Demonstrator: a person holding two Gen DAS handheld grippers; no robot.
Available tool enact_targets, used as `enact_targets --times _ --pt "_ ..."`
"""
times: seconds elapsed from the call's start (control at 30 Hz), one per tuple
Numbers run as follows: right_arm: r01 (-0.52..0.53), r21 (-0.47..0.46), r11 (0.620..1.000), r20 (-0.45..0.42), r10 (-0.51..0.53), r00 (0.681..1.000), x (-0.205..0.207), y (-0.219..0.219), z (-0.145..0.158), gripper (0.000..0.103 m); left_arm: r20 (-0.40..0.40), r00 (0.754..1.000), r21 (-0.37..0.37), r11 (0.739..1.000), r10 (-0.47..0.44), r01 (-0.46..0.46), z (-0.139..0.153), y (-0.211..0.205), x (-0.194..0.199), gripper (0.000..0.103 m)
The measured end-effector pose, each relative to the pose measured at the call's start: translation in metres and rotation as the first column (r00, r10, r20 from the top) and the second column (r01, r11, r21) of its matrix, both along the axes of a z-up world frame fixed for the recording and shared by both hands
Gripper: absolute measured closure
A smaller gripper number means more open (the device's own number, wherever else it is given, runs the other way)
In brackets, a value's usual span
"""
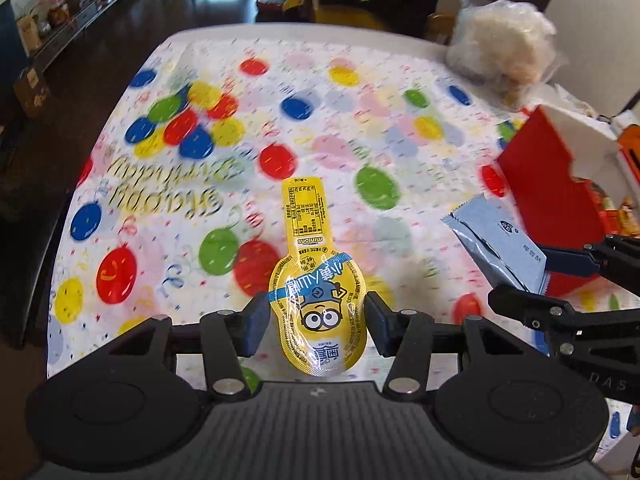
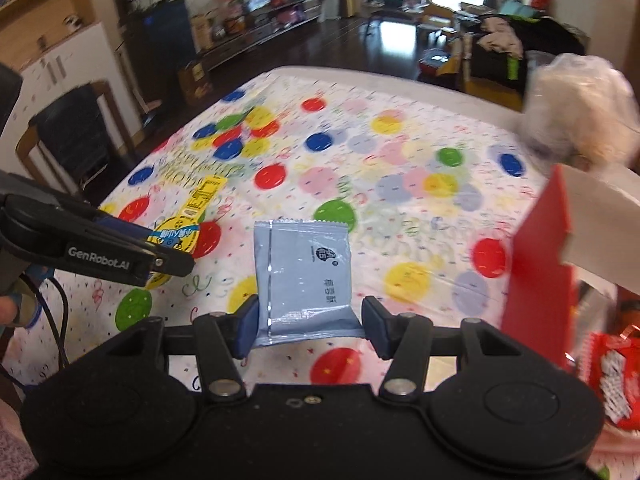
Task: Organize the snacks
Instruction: 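Carry the Minion candy with the left tool while the right tool carries the sachet into the box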
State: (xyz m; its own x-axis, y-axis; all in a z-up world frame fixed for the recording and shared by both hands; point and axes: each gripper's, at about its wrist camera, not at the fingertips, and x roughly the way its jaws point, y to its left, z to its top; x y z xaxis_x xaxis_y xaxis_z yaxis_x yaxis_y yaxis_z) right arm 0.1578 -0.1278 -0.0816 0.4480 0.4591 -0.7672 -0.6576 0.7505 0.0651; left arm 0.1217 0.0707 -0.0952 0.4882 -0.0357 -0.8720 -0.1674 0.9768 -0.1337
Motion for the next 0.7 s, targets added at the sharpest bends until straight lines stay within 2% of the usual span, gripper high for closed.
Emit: enact_targets --times 0.37,0.7 --pt "0.136 0.062 0.989 0.099 -0.142 0.985 -0.009 -0.07 0.042 0.05 0.1 0.984 0.029 0.989 -0.145 0.142 0.05 -0.069 0.014 0.052" --pt "0.256 0.087 0.963 0.139 -0.266 0.954 0.005 -0.146 0.056 0.05 0.143 0.954 0.058 0.965 -0.263 0.257 0.073 -0.146 0.045 0.052"
